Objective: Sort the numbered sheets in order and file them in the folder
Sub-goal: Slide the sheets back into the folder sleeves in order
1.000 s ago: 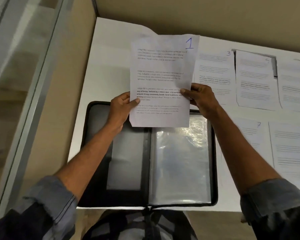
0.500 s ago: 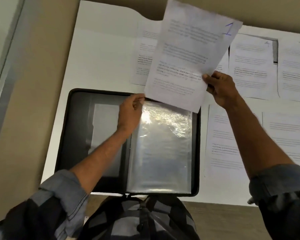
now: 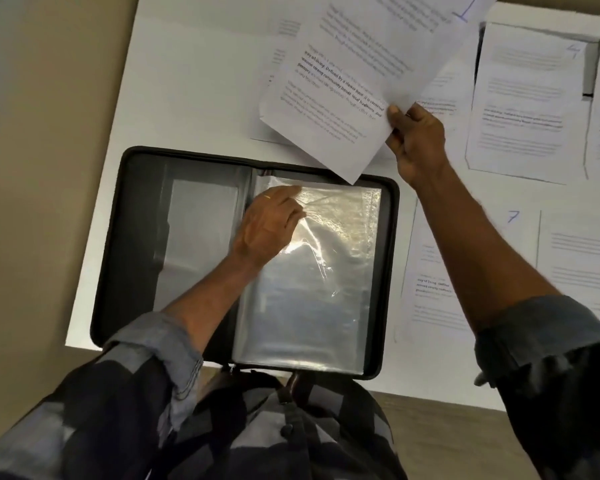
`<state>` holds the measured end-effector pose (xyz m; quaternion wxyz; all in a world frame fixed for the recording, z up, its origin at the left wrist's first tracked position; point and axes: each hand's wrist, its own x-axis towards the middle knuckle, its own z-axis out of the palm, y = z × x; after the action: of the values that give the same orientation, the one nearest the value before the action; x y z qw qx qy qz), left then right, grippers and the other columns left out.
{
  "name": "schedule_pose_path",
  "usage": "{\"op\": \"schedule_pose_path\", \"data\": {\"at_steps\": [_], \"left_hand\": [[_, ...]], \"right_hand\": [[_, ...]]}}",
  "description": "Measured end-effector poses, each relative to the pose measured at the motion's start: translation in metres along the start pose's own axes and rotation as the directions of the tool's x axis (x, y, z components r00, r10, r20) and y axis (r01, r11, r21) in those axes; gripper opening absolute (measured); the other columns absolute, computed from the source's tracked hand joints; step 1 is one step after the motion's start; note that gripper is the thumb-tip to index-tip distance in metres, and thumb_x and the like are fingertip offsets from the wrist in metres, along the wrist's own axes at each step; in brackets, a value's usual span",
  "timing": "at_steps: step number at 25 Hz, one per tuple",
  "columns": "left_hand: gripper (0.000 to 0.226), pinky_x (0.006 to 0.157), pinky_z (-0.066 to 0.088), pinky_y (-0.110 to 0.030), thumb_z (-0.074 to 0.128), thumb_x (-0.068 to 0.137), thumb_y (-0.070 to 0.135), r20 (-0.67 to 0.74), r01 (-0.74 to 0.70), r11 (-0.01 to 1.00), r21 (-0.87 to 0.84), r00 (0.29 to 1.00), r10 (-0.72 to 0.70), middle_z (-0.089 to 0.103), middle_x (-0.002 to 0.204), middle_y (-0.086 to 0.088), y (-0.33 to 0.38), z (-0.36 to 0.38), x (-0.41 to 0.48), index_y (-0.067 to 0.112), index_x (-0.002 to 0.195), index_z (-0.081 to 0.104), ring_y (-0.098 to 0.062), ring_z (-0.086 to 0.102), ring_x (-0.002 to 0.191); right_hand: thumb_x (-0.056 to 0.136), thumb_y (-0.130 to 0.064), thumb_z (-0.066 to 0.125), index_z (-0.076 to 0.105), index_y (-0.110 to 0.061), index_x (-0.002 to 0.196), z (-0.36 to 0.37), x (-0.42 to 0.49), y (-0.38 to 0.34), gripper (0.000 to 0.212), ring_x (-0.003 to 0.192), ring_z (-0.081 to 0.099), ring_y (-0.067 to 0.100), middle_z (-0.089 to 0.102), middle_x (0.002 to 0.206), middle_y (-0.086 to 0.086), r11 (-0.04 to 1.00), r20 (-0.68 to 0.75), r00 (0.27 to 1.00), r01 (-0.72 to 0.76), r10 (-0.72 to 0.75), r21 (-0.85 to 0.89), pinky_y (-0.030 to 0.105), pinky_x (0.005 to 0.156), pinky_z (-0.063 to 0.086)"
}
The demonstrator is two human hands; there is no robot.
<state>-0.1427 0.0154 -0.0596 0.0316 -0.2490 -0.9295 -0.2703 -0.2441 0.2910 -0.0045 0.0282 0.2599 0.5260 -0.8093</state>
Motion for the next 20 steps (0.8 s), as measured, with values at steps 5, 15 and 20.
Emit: {"op": "schedule_pose_path", "data": {"at_steps": [5,15,20], "left_hand": [[0.013,0.093,0.05,-0.039,0.066,0.089,0.018,0.08,-0.064,0.996,-0.066,0.994,0.07,0.072,0.091,-0.001,-0.007,-0.019,0.012,0.01,0.099,0.068,-0.02,0.066,0.086],[0.033,0.081,0.048,-0.032,0.081,0.081,0.032,0.287,0.024,0.979,-0.201,0.957,0.036,0.061,0.089,0.013,-0.01,-0.042,0.036,0.025,0.095,0.053,-0.013,0.06,0.082],[0.059,0.084,0.048,-0.033,0.084,0.071,0.061,0.29,0.061,0.99,-0.124,0.957,-0.022,0.066,0.087,0.014,-0.022,-0.052,0.048,0.024,0.104,0.051,-0.01,0.063,0.077]], "right_hand": [[0.095,0.0,0.066,0.065,0.002,0.122,0.026,-0.015,0.027,0.027,0.108,0.071,0.027,0.073,0.118,0.014,0.999,0.009,1.0,0.02,-0.02,0.032,0.043,0.094,0.059],[0.095,-0.007,0.068,0.066,0.001,0.125,0.025,-0.027,0.025,0.031,0.112,0.07,0.031,0.074,0.115,0.015,0.974,0.073,0.994,0.09,-0.076,-0.208,0.047,0.095,0.058],[0.096,-0.008,0.068,0.064,0.0,0.128,0.003,-0.021,0.008,0.033,0.111,0.071,0.027,0.074,0.118,0.013,0.947,0.085,0.996,0.058,-0.033,-0.315,0.042,0.094,0.059]]}}
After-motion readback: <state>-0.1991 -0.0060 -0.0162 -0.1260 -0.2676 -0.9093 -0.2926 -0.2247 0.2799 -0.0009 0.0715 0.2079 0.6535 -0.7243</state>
